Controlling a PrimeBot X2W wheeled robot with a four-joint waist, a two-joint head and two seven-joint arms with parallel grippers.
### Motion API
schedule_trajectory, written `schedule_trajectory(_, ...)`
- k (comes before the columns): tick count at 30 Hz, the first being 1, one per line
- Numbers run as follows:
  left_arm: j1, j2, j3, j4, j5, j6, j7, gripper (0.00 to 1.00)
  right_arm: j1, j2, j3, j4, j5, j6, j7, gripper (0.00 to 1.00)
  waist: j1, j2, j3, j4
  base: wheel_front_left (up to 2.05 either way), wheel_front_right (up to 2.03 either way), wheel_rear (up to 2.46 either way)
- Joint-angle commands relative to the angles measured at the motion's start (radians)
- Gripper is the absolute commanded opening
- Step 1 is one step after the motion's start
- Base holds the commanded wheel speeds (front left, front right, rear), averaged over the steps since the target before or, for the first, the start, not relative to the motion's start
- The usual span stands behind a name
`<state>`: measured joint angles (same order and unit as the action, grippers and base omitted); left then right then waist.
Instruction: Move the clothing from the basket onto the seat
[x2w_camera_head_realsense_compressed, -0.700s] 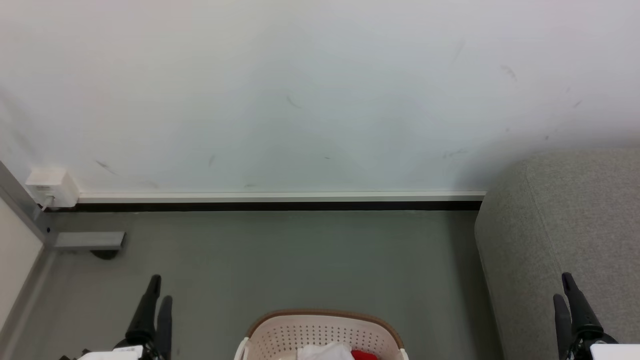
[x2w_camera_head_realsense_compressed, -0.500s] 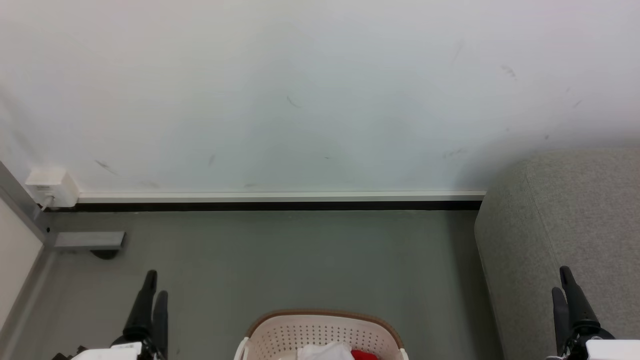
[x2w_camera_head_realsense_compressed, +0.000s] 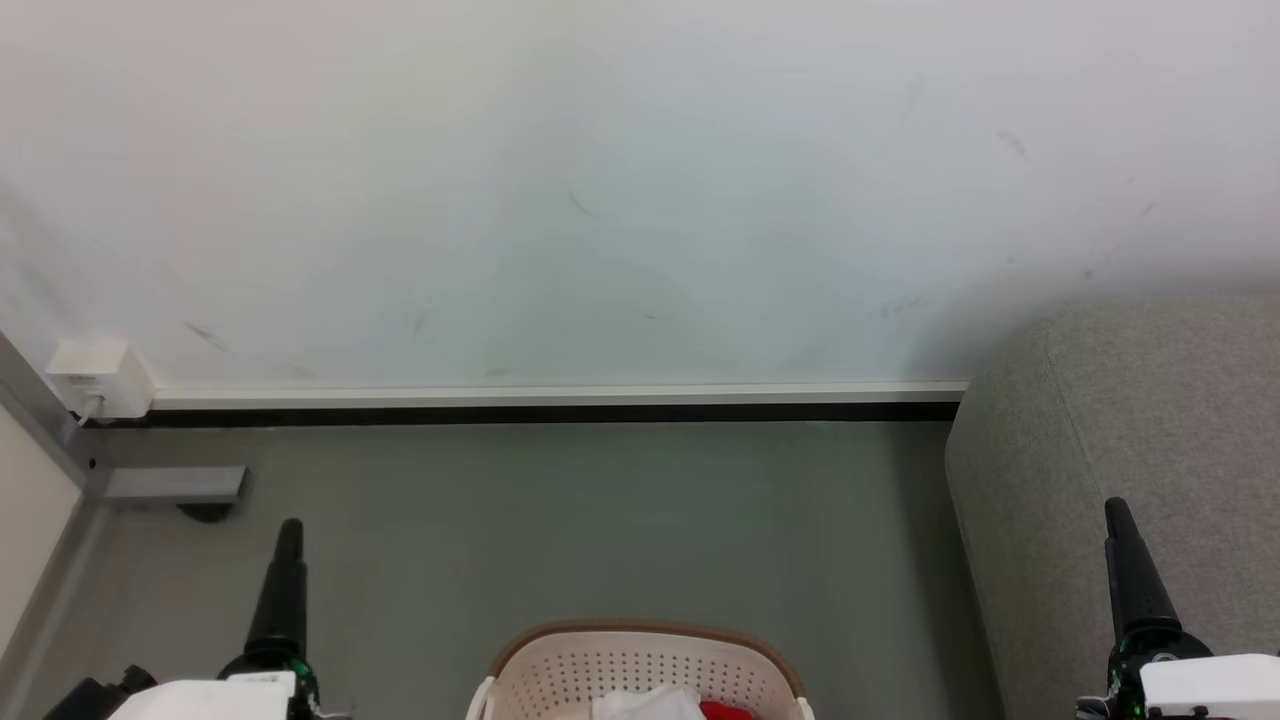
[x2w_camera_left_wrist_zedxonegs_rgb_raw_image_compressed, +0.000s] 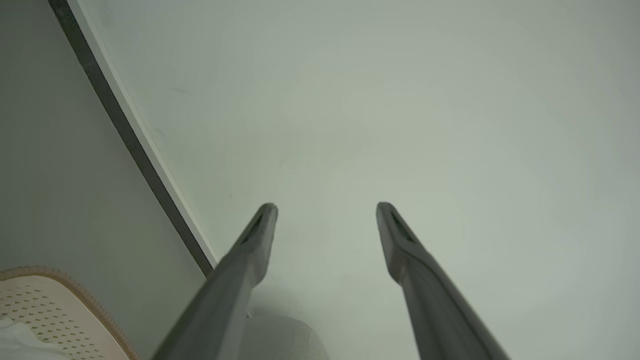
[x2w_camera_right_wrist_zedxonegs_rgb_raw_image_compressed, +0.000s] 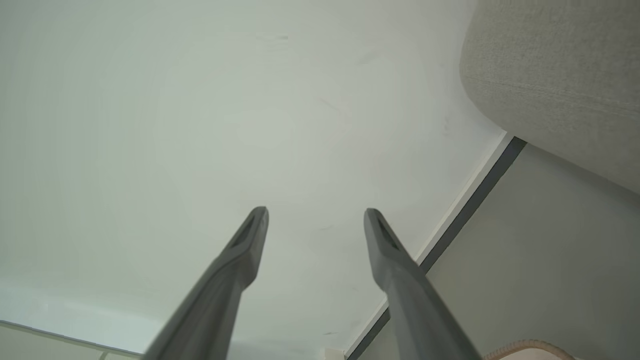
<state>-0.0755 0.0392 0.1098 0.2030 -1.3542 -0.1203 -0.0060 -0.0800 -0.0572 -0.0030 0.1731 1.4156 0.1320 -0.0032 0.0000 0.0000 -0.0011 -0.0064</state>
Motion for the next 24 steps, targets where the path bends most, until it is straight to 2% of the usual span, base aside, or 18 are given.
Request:
schedule_trajectory(1, -0.018, 0.007, 0.003, -0.025, 0.036, 0.003, -0.008, 1.0, -0.026, -0.012, 0.008, -0.025, -0.025, -0.001, -0.011, 1.0, 0.0, 0.0, 0.0, 0.0, 0.0, 0.0, 0.0)
schedule_trajectory(11, -0.003, 0.008, -0.011, -0.063, 0.225, 0.041, -0.047, 1.0, -0.022, -0.034, 0.049, -0.048, -0.182, -0.001, -0.048, 1.0, 0.0, 0.0, -0.006, -0.004, 0.0, 0.0, 0.0)
schedule_trajectory(24, 0.017, 0.01, -0.05, -0.087, 0.54, 0.085, -0.089, 1.0, -0.024, -0.064, 0.084, -0.037, -0.44, -0.001, -0.092, 1.0, 0.0, 0.0, -0.005, -0.006, 0.0, 0.0, 0.0)
